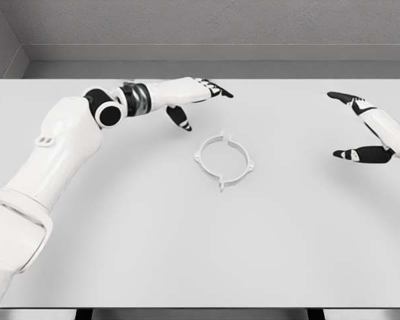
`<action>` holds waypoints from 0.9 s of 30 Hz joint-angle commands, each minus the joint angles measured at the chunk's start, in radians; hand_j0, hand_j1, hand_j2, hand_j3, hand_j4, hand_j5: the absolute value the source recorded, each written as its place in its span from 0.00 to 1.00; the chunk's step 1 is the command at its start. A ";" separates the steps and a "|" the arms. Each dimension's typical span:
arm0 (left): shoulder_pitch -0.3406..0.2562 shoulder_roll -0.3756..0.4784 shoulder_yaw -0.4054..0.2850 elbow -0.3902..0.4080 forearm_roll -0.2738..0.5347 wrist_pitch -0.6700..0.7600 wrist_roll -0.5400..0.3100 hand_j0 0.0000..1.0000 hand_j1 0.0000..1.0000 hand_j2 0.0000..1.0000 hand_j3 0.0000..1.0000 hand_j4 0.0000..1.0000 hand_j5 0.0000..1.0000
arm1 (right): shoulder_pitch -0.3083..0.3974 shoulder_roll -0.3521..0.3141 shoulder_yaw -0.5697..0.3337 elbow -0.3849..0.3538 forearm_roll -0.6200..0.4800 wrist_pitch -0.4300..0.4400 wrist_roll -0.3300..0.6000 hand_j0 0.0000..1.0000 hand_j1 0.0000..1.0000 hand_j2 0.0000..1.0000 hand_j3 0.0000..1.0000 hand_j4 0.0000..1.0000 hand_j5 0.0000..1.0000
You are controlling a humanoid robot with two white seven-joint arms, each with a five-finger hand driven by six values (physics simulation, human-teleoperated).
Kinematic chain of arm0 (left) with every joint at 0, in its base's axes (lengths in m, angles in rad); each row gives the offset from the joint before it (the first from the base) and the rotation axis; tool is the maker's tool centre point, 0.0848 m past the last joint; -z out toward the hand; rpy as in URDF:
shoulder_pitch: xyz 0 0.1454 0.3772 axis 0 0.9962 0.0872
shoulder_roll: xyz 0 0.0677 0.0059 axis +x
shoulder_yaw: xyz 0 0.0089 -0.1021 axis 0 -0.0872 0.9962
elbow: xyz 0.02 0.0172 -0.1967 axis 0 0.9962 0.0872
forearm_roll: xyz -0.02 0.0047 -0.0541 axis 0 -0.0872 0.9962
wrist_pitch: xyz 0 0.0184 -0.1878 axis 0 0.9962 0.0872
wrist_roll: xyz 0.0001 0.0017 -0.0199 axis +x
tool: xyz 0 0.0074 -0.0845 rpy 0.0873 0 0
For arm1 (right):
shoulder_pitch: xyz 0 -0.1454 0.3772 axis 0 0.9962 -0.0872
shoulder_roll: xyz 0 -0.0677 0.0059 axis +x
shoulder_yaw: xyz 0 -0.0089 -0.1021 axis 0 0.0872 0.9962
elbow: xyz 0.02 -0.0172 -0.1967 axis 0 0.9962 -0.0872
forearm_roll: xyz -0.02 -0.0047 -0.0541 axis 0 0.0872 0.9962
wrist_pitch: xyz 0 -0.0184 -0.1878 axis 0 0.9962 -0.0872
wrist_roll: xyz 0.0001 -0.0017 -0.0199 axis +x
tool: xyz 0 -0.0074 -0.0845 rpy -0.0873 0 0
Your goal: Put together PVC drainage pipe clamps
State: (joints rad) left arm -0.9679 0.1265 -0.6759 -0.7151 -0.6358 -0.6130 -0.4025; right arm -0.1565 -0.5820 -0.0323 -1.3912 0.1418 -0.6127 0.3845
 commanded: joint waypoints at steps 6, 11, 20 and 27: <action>0.003 -0.021 0.002 0.036 0.005 0.002 0.001 1.00 1.00 1.00 1.00 1.00 1.00 | 0.002 -0.004 -0.020 0.043 -0.014 0.002 0.001 1.00 1.00 1.00 1.00 1.00 1.00; 0.008 -0.034 0.002 0.036 0.001 0.002 0.001 1.00 1.00 1.00 1.00 1.00 1.00 | 0.002 -0.001 -0.020 0.044 -0.013 0.002 0.004 1.00 1.00 1.00 1.00 1.00 1.00; 0.012 -0.041 0.002 0.060 -0.001 0.002 0.001 1.00 1.00 1.00 1.00 1.00 1.00 | -0.002 0.002 -0.015 0.046 -0.013 0.002 0.002 1.00 1.00 1.00 1.00 1.00 1.00; 0.017 -0.044 0.002 0.060 -0.001 0.002 0.001 1.00 1.00 1.00 1.00 1.00 1.00 | -0.002 0.004 -0.015 0.047 -0.013 0.002 0.005 1.00 1.00 1.00 1.00 1.00 1.00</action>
State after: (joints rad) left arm -0.9495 0.0835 -0.6764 -0.6548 -0.6438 -0.6130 -0.4025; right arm -0.1580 -0.5777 -0.0466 -1.3434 0.1364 -0.6126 0.3877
